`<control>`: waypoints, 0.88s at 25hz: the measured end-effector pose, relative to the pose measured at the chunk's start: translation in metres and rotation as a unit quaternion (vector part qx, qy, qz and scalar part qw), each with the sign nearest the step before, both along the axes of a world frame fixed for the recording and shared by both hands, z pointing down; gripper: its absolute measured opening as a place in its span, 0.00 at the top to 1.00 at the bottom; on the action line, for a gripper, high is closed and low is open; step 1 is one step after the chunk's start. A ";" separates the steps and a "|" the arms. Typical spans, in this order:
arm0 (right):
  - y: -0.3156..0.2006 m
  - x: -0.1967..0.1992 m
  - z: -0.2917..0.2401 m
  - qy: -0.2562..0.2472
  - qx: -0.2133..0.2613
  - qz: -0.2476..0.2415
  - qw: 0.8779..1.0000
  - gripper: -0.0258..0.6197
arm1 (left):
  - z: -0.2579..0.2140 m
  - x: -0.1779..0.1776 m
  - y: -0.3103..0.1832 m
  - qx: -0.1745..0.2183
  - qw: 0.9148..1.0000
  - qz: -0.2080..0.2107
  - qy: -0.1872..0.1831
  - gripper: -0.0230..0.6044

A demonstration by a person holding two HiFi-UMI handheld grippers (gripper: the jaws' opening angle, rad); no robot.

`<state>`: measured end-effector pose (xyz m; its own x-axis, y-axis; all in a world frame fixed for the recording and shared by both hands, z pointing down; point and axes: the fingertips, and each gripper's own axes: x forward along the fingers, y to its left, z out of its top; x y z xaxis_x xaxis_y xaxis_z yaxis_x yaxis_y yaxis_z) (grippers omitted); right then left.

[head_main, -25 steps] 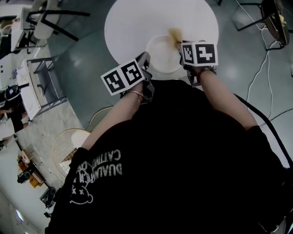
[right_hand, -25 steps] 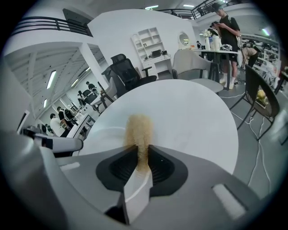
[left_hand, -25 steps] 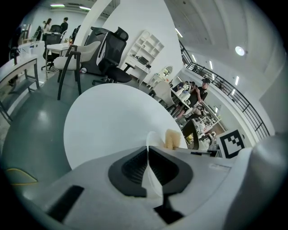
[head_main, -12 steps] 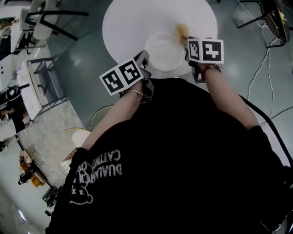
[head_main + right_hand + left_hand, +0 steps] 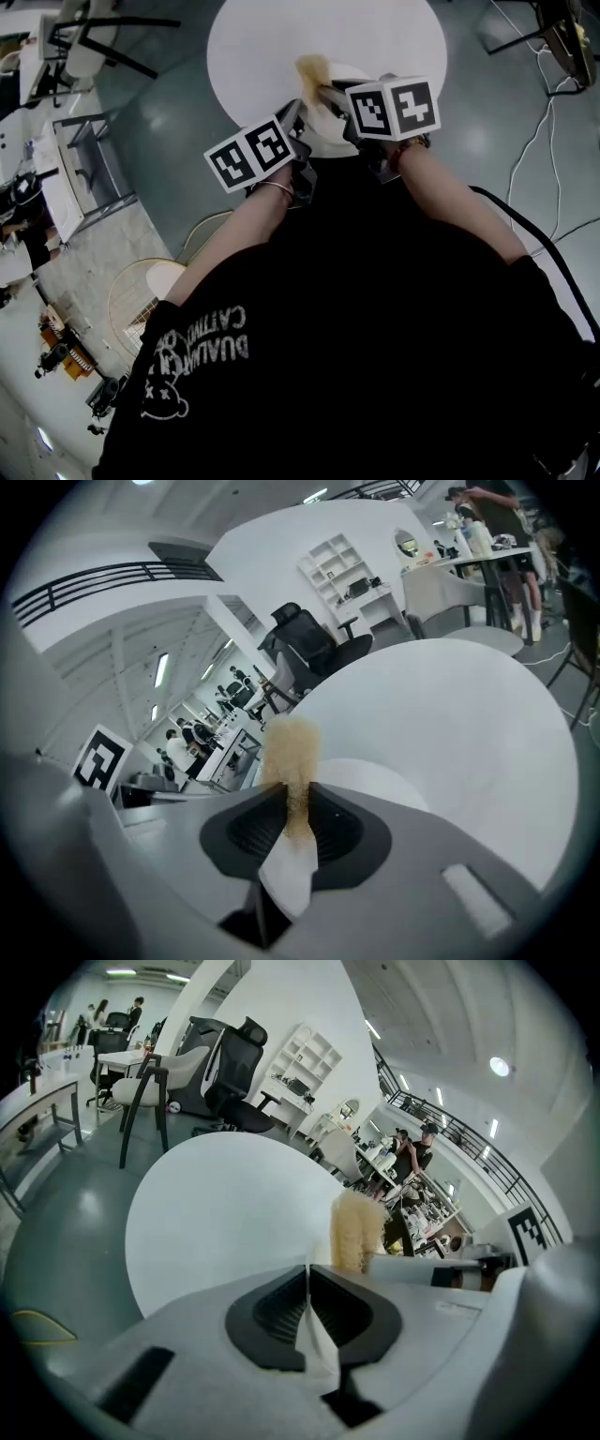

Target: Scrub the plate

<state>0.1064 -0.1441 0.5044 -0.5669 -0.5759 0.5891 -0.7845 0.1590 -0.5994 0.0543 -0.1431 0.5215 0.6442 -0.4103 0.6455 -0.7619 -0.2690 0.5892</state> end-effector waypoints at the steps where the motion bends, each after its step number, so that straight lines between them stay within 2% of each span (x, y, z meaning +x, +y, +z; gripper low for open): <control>1: 0.001 -0.005 0.001 0.000 -0.001 -0.009 1.000 0.84 | 0.000 -0.001 -0.001 0.000 1.000 -0.001 0.000 0.94; 5: 0.004 -0.015 0.009 0.011 -0.011 -0.027 1.000 0.84 | -0.001 0.000 -0.003 0.003 1.000 0.004 0.001 0.94; 14: 0.010 -0.005 0.023 0.038 -0.026 -0.023 0.999 0.84 | -0.003 0.002 -0.002 0.009 1.000 0.016 -0.004 0.94; 22: 0.018 0.016 0.038 0.064 -0.049 0.007 0.997 0.84 | 0.000 -0.003 0.001 0.002 1.000 0.009 -0.013 0.94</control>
